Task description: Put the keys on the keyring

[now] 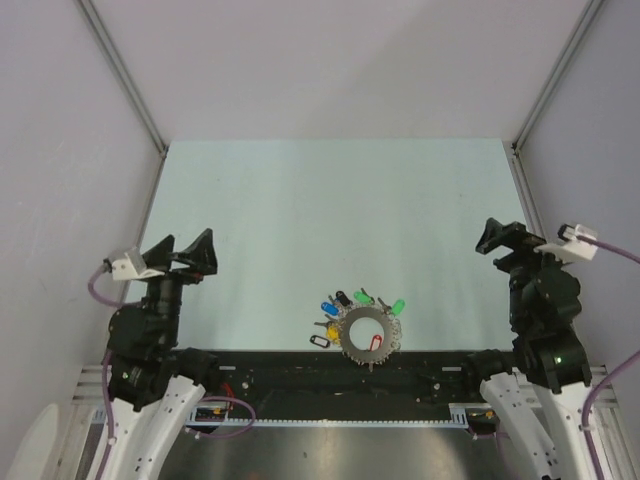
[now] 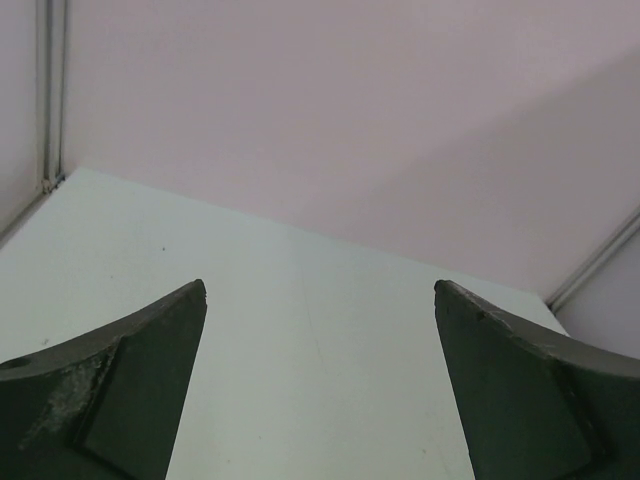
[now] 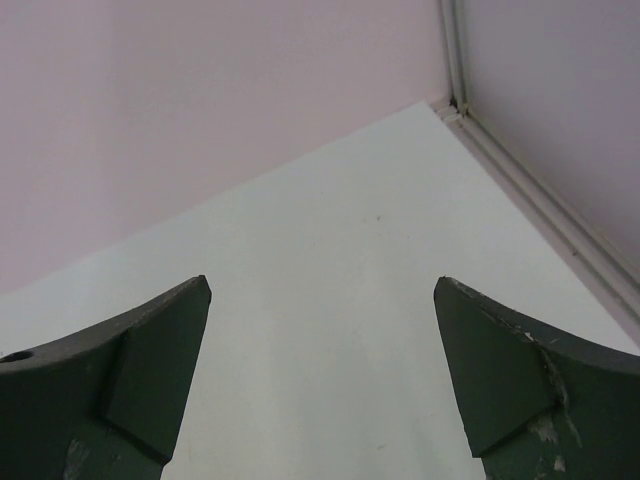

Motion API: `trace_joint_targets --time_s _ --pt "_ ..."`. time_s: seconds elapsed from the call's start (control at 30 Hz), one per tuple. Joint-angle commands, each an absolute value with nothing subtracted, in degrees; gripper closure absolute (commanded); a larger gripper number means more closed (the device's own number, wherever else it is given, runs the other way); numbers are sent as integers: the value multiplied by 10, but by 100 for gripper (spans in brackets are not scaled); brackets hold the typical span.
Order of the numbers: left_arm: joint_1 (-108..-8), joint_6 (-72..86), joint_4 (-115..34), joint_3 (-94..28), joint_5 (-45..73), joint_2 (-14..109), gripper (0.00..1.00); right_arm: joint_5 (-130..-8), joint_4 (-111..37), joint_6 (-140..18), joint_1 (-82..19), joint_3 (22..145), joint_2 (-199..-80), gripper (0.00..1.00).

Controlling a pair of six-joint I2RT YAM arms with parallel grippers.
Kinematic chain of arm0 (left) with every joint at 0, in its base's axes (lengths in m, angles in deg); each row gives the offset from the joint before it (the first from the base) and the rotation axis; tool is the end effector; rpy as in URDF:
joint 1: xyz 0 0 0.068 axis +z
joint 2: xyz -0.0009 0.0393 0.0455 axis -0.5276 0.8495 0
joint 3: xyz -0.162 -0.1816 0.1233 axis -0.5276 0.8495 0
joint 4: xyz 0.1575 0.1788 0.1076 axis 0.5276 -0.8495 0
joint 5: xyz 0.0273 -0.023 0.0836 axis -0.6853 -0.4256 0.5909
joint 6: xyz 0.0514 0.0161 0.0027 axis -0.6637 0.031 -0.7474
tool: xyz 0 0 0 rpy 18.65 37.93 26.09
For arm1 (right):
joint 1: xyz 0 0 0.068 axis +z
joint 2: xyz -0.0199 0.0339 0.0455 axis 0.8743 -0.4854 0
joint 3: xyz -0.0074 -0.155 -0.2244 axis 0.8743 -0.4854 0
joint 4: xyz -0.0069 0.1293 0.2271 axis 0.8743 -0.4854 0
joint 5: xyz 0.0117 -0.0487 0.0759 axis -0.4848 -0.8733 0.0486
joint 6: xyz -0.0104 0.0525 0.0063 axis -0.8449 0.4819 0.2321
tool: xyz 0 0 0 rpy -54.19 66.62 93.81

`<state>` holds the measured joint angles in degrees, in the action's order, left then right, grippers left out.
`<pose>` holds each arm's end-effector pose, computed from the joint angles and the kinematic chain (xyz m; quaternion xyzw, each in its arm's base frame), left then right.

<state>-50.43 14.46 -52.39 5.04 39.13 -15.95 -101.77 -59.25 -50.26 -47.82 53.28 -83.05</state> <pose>0.0705 -0.0128 0.3398 -0.1193 0.6196 -0.1627 0.7585 0.0955 0.0067 0.3638 0.1788 0.6945 0.0286 0.6964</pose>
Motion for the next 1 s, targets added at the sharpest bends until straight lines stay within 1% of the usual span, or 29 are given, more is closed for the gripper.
trace_joint_targets --time_s 0.0,0.1,0.23,0.97 --pt "-500 99 -491 83 429 -222 0 -1069 -603 -502 -480 509 -752 0" --pt "-500 93 -485 91 431 -243 0 -1060 -613 -512 -480 504 -707 0" --pt "-499 93 -487 98 432 -257 0 -1057 -615 -533 -480 502 -681 0" --pt "-471 86 -476 108 395 -252 0 -1013 -623 -539 -481 492 -674 0"
